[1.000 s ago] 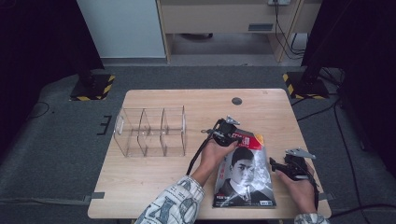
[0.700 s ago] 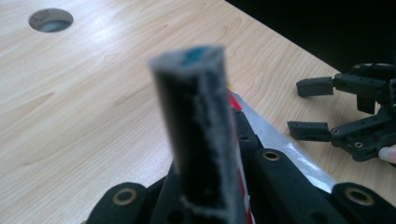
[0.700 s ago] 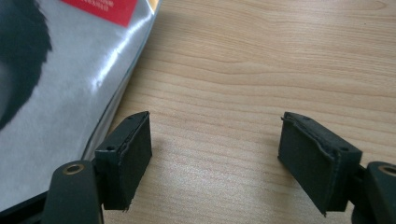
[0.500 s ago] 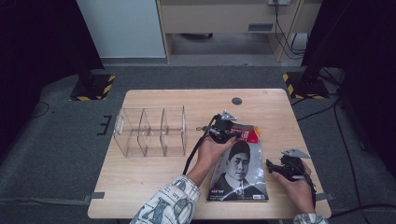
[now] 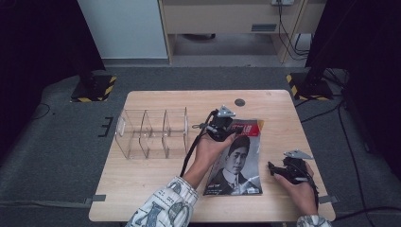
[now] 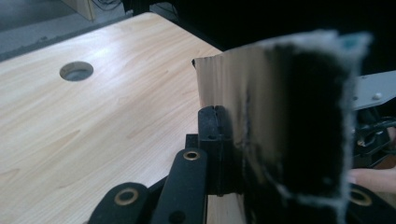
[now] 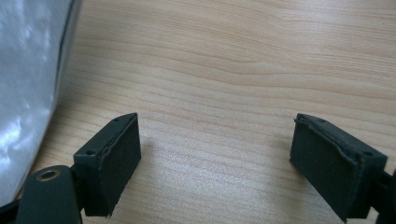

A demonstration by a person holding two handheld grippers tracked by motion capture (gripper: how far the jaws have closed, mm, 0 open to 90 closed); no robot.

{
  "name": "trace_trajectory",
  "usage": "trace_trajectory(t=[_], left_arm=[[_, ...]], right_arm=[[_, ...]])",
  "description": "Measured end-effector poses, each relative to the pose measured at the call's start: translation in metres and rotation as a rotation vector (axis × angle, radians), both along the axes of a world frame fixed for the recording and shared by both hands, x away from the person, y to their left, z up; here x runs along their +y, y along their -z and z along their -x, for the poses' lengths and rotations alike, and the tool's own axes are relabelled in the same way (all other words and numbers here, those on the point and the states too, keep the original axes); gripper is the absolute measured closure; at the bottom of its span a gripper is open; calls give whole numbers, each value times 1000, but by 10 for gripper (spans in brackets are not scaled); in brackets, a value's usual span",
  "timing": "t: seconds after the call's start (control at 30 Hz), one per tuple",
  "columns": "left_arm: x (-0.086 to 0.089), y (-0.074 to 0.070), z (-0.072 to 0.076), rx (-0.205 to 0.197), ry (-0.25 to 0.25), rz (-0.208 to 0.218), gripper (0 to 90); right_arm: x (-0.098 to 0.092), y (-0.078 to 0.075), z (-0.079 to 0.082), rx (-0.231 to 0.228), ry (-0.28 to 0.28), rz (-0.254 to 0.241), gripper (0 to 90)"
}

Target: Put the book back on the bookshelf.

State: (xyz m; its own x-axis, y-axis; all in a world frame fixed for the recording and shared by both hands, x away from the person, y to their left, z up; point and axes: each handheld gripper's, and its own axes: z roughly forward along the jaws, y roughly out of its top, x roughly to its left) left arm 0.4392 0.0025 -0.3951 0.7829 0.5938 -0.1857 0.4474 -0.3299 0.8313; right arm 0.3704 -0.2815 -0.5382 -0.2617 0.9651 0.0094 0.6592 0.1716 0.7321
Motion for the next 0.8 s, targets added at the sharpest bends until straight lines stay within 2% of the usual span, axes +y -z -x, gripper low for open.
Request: trace_trajectory(t=[0.33,0.5,0.53,0.57,0.8], left_arm=[[14,-26,4,-34,4,55,866],[17,-46,6,-62,6,79,867],[17,-46,6,-62,6,79,867],[19,-51,6,-68,2,94,867],[23,-66,5,-85,-3,107,867]], right_arm=[[1,1,-2,-1,-7,6,137],[2,0,-2,0,-13,4,134],[2,0,-2,0,-13,4,134],[2,0,-2,-2,-12,6,134],[2,0,-2,1,-14,10,129]])
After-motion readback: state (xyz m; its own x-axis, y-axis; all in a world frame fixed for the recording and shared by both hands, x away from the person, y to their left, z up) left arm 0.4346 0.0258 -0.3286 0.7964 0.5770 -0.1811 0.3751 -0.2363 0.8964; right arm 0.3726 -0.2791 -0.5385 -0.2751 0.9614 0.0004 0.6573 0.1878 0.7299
